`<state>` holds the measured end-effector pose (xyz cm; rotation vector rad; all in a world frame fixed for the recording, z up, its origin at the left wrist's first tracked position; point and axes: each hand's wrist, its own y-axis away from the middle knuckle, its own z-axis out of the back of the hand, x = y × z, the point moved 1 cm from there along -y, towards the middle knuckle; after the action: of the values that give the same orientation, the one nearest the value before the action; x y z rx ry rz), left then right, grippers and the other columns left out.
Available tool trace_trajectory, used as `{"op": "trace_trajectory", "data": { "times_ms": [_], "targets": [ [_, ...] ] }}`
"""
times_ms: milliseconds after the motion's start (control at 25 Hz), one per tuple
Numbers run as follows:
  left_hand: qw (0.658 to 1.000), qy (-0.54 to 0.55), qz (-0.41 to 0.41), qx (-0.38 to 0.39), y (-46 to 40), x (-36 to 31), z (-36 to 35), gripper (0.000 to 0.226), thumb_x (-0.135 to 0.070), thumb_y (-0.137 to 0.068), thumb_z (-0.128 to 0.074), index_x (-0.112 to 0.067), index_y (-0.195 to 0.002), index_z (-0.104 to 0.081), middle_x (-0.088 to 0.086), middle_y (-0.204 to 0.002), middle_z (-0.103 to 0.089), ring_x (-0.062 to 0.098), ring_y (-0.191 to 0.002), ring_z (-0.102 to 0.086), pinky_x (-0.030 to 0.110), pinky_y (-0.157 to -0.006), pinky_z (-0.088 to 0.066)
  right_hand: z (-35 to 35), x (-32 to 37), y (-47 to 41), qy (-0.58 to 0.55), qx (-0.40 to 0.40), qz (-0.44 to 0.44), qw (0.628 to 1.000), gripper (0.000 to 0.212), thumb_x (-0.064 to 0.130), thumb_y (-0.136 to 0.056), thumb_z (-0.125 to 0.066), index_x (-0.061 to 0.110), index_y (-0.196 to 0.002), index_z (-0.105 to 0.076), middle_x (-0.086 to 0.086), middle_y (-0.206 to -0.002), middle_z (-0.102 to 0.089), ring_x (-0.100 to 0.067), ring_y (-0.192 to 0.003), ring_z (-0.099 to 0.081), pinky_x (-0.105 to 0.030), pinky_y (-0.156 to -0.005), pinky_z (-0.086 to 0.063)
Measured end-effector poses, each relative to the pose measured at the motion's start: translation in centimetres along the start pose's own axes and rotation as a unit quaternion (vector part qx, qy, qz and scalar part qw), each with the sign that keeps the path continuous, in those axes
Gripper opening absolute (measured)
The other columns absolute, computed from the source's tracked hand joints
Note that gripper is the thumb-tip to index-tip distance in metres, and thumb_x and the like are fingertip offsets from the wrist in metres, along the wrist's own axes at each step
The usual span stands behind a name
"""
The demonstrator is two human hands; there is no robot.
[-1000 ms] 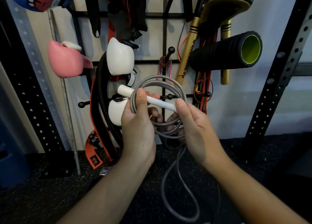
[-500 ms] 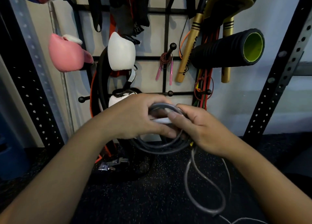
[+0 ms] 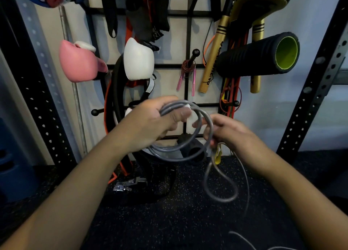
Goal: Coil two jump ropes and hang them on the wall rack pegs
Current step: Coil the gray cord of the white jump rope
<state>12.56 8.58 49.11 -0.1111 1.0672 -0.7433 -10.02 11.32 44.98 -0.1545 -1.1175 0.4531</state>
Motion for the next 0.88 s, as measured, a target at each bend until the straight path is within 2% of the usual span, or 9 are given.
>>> {"op": "trace_trajectory", "data": {
  "times_ms": [120,200,280,320,440,520,600,680,880],
  "targets": [
    [0.987,0.12,0.01,-0.104,-0.3,0.3,1.9,0.033,-0.047,-0.092,-0.058,-0.015,-0.086,-0.063,-0.01,-0.054,-0.043,0.007,-0.041,-0.031,0.023,-0.041,-0.024,0.7,-0.5,0.0,0.094,-0.023,-0.023,0.995,0.025,0.022,-0.108,-0.048,0.032,-0.105,-0.071,0.003,-0.062,-0.057,-0.018,-0.057,-0.052,-0.041,-0.056,-0.049],
    [0.971,0.175,-0.01,-0.162,-0.4,0.3,2.4,0.035,-0.049,-0.09,-0.058,-0.015,-0.082,-0.058,-0.008,-0.054,-0.039,0.008,-0.04,-0.028,0.027,-0.042,-0.023,1.0,-0.5,-0.2,0.114,-0.075,-0.024,0.99,0.021,0.026,-0.105,-0.052,0.034,-0.104,-0.072,0.003,-0.054,-0.055,-0.014,-0.048,-0.051,-0.031,-0.048,-0.046],
    [0.952,0.225,-0.013,-0.207,-0.5,0.4,1.6,0.036,-0.052,-0.088,-0.057,-0.017,-0.081,-0.055,-0.007,-0.055,-0.037,0.008,-0.041,-0.029,0.025,-0.041,-0.027,0.7,-0.3,-0.2,0.039,-0.139,-0.016,0.989,0.017,0.033,-0.099,-0.06,0.025,-0.104,-0.074,0.0,-0.05,-0.053,-0.018,-0.042,-0.051,-0.03,-0.044,-0.046],
    [0.94,0.255,-0.009,-0.225,-0.6,0.5,1.0,0.036,-0.053,-0.089,-0.057,-0.017,-0.081,-0.054,-0.007,-0.055,-0.035,0.008,-0.04,-0.029,0.023,-0.041,-0.029,0.4,-0.3,-0.1,-0.042,-0.153,-0.021,0.987,0.027,0.042,-0.096,-0.06,0.02,-0.106,-0.074,-0.002,-0.05,-0.048,-0.02,-0.04,-0.045,-0.029,-0.042,-0.041],
    [0.91,0.317,0.023,-0.267,-1.0,0.9,-0.8,0.034,-0.046,-0.1,-0.052,-0.015,-0.085,-0.05,-0.005,-0.056,-0.032,0.008,-0.039,-0.027,0.021,-0.041,-0.03,-0.5,0.0,-0.1,-0.248,-0.111,-0.051,0.961,0.055,0.066,-0.098,-0.039,0.028,-0.128,-0.066,-0.007,-0.068,-0.032,-0.013,-0.052,-0.028,-0.025,-0.046,-0.028],
    [0.909,0.31,0.034,-0.278,-1.2,1.2,-1.2,0.032,-0.041,-0.105,-0.049,-0.014,-0.087,-0.049,-0.006,-0.055,-0.032,0.008,-0.039,-0.027,0.023,-0.042,-0.03,-0.6,-0.2,-0.2,-0.175,-0.089,-0.049,0.979,0.048,0.069,-0.097,-0.039,0.046,-0.135,-0.057,-0.003,-0.076,-0.045,-0.006,-0.056,-0.042,-0.025,-0.054,-0.035],
    [0.913,0.3,0.028,-0.276,-1.3,1.4,-1.5,0.033,-0.041,-0.105,-0.049,-0.014,-0.085,-0.049,-0.008,-0.053,-0.032,0.008,-0.039,-0.028,0.024,-0.043,-0.031,-1.1,-0.6,-0.3,-0.058,-0.084,-0.038,0.994,0.033,0.053,-0.102,-0.046,0.047,-0.133,-0.057,0.003,-0.079,-0.054,0.003,-0.057,-0.051,-0.021,-0.057,-0.04],
    [0.907,0.31,0.025,-0.285,-1.2,1.2,-1.9,0.035,-0.042,-0.105,-0.048,-0.015,-0.084,-0.05,-0.008,-0.054,-0.033,0.008,-0.04,-0.029,0.023,-0.042,-0.031,-1.7,-1.2,-0.5,-0.034,-0.101,-0.03,0.994,0.025,0.028,-0.108,-0.046,0.034,-0.123,-0.065,0.0,-0.077,-0.053,0.004,-0.053,-0.049,-0.015,-0.053,-0.04],
    [0.815,0.429,0.006,-0.388,-0.9,1.0,-1.7,0.041,-0.049,-0.106,-0.044,-0.019,-0.079,-0.047,-0.009,-0.056,-0.033,0.007,-0.043,-0.026,0.022,-0.045,-0.03,-1.7,-2.0,-0.5,-0.016,-0.134,-0.056,0.989,0.024,0.014,-0.106,-0.052,0.021,-0.104,-0.074,0.0,-0.062,-0.05,-0.011,-0.056,-0.049,-0.021,-0.056,-0.04]
  ]
}}
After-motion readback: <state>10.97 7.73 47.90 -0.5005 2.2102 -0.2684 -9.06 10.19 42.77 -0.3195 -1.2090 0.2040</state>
